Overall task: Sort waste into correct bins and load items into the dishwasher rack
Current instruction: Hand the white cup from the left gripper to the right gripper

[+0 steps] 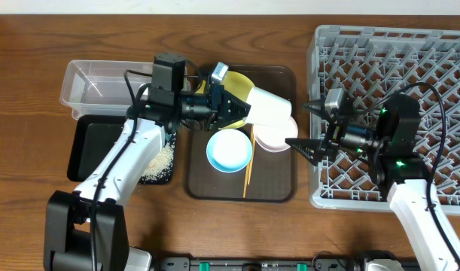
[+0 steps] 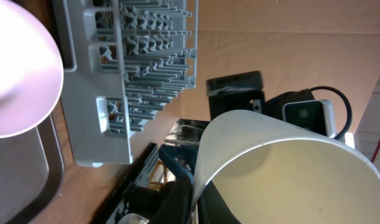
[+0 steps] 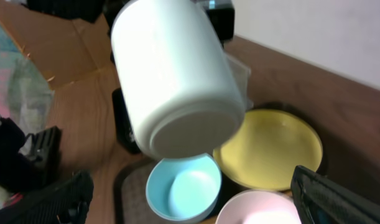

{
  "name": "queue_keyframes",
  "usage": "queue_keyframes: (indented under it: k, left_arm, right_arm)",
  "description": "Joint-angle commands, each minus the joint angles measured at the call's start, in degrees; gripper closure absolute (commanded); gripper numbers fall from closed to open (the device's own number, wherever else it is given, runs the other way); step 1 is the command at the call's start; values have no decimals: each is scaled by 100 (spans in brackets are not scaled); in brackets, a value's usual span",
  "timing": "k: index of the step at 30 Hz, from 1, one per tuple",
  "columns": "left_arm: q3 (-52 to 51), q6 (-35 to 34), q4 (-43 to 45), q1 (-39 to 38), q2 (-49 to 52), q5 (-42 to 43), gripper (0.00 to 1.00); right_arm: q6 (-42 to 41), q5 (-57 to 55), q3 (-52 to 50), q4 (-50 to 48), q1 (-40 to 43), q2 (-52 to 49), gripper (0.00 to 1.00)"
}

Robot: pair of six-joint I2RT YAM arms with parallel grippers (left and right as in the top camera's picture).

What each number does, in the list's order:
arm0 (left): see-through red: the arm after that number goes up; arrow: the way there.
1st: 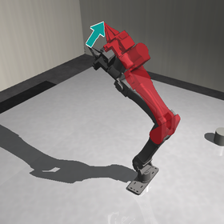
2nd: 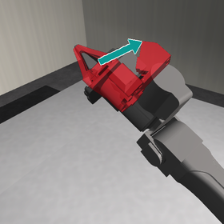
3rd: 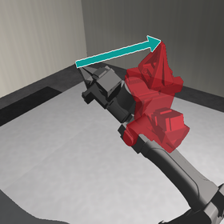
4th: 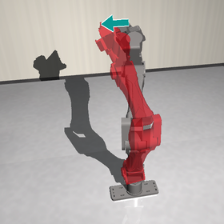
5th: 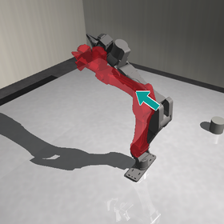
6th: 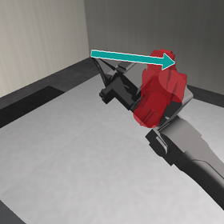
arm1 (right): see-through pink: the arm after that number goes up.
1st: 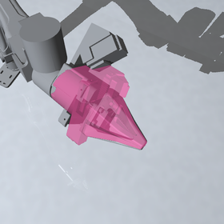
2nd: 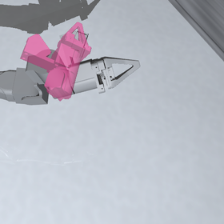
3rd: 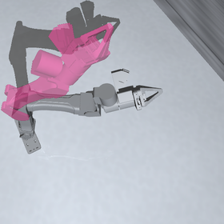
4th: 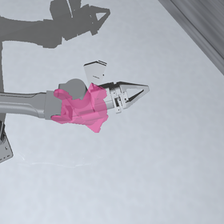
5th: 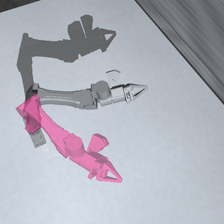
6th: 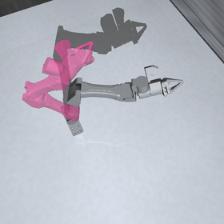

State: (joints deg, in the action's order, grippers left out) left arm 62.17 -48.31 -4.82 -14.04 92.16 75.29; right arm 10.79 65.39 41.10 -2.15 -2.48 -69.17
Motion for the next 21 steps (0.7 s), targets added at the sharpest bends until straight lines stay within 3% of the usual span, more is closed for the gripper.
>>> queue_keyframes:
  k: [1,9,21]
  left_arm:
    - [96,-205,24,-111,35,232,94]
    - [96,-310,238,-439,33,229,94]
    - [96,-459,236,-470,33,236,94]
  right_arm:
    - [-114,216,83,-245,-223,-35,2]
    - [-372,98,83,-798,-424,-39,4]
    - [-367,37,83,-885,-435,-39,19]
